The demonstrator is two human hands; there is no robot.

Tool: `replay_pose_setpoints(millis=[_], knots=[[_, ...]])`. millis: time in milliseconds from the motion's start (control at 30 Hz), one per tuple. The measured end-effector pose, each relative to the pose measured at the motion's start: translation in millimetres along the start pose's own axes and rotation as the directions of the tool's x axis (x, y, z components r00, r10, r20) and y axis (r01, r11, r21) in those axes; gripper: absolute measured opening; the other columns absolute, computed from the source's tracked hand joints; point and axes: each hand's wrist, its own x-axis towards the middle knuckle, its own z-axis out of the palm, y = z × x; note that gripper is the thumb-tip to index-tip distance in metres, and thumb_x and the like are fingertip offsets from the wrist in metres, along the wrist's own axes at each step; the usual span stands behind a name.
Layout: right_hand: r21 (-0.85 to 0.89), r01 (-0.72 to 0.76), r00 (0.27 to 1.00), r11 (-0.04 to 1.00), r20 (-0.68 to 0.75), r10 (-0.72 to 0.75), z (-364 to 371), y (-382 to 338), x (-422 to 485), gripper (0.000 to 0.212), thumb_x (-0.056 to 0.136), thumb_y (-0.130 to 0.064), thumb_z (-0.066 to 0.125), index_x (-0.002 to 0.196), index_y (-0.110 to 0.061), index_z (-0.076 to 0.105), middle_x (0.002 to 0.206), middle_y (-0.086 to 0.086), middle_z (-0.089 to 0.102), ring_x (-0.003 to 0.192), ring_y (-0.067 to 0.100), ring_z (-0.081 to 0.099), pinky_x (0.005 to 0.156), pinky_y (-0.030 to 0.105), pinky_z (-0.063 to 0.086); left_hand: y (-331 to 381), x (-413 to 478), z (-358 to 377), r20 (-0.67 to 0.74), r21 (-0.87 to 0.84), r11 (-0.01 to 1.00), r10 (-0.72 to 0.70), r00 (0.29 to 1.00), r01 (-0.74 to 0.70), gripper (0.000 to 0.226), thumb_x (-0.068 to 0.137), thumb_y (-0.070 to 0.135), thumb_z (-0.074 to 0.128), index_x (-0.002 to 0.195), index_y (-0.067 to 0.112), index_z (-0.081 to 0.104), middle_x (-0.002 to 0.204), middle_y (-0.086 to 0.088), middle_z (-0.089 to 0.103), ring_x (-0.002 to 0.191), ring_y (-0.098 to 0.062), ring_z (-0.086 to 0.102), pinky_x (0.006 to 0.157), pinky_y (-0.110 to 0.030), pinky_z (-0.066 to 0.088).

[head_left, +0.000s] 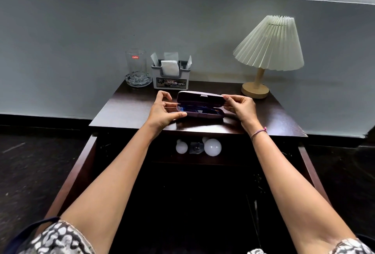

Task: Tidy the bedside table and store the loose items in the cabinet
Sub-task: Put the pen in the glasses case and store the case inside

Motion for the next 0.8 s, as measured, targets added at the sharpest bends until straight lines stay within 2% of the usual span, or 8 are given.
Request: replay_pose_setpoints(millis=[100, 200, 333, 467, 633, 800], knots=[[0.014, 0.004, 0.996, 1.000, 0.085, -0.005, -7.8, -0.7, -2.4, 0.040, 0.058, -0.043, 0.079, 0.088, -0.017, 0.075, 0.089, 0.007, 0.074, 0.079, 0.013, 0.072, 0.070, 0.018, 0.056, 0.1, 0.5, 0.5, 0.004, -0.016, 1.000, -0.012, 1.000, 0.012, 0.058, 0.062, 0.002, 0.083, 0.089, 0.032, 0.041, 0.088, -0.006, 0.065, 0.079, -0.013, 0.066, 0.065, -0.019, 0.054], [-0.025, 0.019, 0.989, 1.000, 0.147, -0.015, -13.7, -1.3, -6.0, 0.037, 0.056, -0.044, 0.081, 0.084, -0.021, 0.077, 0.093, 0.007, 0.074, 0.086, 0.012, 0.071, 0.076, 0.017, 0.055, -0.6, 2.0, 0.2, 0.000, -0.013, 1.000, -0.024, 1.000, 0.024, 0.060, 0.061, 0.005, 0.084, 0.093, 0.033, 0.043, 0.090, -0.007, 0.064, 0.084, -0.014, 0.065, 0.067, -0.020, 0.053], [-0.136, 0.083, 0.980, 0.987, 0.191, -0.056, -16.8, -4.9, -13.6, 0.023, 0.064, -0.032, 0.079, 0.085, -0.023, 0.076, 0.093, 0.001, 0.074, 0.086, 0.005, 0.069, 0.076, 0.011, 0.050, -0.9, 3.3, -0.1, -0.014, 0.009, 0.999, -0.042, 0.999, 0.042, 0.064, 0.060, 0.010, 0.086, 0.102, 0.030, 0.042, 0.089, -0.005, 0.061, 0.086, -0.012, 0.061, 0.065, -0.017, 0.051], [-0.182, 0.124, 0.979, 0.976, 0.183, -0.090, -15.2, -7.0, -19.0, 0.021, 0.074, -0.014, 0.077, 0.095, -0.012, 0.073, 0.097, 0.010, 0.073, 0.089, 0.011, 0.067, 0.085, 0.019, 0.050, -0.7, 3.5, -0.1, -0.022, 0.020, 0.999, -0.044, 0.999, 0.044, 0.061, 0.059, 0.014, 0.086, 0.095, 0.037, 0.043, 0.088, -0.002, 0.061, 0.084, -0.007, 0.060, 0.057, -0.009, 0.048], [-0.219, 0.134, 0.980, 0.966, 0.176, -0.096, -14.0, -11.2, -24.3, 0.021, 0.074, -0.011, 0.077, 0.095, -0.012, 0.073, 0.097, 0.009, 0.073, 0.092, 0.013, 0.068, 0.090, 0.025, 0.050, -1.1, 4.0, 0.0, -0.032, 0.018, 0.998, -0.053, 0.998, 0.054, 0.060, 0.059, 0.015, 0.087, 0.093, 0.038, 0.044, 0.092, -0.005, 0.061, 0.088, -0.012, 0.061, 0.065, -0.017, 0.050], [-0.281, 0.169, 0.975, 0.945, 0.189, -0.119, -12.4, -12.4, -25.8, 0.026, 0.075, -0.015, 0.076, 0.101, -0.012, 0.072, 0.105, 0.010, 0.072, 0.093, 0.008, 0.068, 0.089, 0.019, 0.051, -0.4, 4.2, 1.3, -0.029, -0.023, 0.998, -0.066, 0.997, 0.065, 0.052, 0.062, 0.012, 0.085, 0.092, 0.036, 0.049, 0.090, -0.006, 0.060, 0.089, -0.016, 0.062, 0.068, -0.021, 0.054]])
